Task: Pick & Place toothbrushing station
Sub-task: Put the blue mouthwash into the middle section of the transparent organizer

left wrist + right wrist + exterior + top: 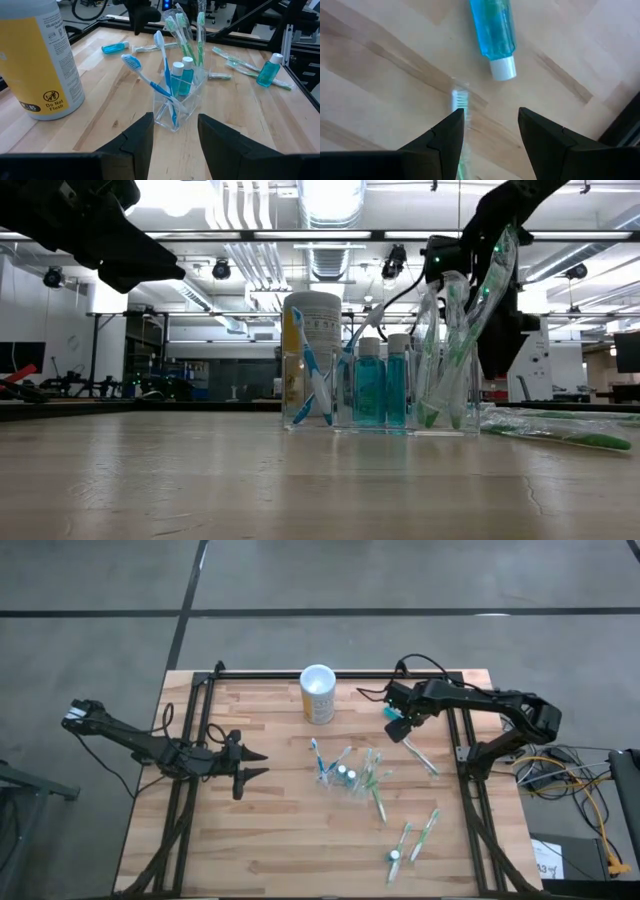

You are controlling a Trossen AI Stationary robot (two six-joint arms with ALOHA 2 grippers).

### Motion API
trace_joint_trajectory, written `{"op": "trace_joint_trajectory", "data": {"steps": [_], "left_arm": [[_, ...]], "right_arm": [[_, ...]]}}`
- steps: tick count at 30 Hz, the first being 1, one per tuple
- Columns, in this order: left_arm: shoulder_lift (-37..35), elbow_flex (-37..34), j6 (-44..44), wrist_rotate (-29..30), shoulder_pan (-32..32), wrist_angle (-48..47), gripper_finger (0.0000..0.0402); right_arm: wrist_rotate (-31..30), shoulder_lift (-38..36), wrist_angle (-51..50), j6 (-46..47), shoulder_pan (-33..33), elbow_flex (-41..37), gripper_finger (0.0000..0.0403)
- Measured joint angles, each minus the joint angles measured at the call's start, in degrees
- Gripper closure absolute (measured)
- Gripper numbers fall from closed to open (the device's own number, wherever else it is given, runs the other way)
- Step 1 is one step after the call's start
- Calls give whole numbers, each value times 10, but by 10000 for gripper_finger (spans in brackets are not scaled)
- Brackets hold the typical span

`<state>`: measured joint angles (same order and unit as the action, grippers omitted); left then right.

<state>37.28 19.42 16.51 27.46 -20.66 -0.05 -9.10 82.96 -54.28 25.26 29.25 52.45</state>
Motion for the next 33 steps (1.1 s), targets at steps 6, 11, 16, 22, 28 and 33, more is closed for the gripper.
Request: {"op": "trace_joint_trajectory", "data": {"steps": [6, 11, 16, 22, 28, 33], "left_arm": [[0, 0, 0, 0, 0, 0, 243], [0, 0, 0, 0, 0, 0, 244], [0, 0, 0, 0, 0, 0, 243], [0, 0, 0, 0, 0, 0, 243], [0, 0, 0, 0, 0, 0, 243], [0, 0, 0, 0, 0, 0, 243]], "right_arm": [[0, 0, 53, -48, 9, -28, 220], [2, 1, 94, -93, 11, -58, 221], [2, 1, 112, -92, 24, -79, 221], [2, 1, 144, -114, 35, -82, 232], [15, 1, 144, -120, 38, -82, 247], [17, 6, 144, -122, 38, -88, 255]]}}
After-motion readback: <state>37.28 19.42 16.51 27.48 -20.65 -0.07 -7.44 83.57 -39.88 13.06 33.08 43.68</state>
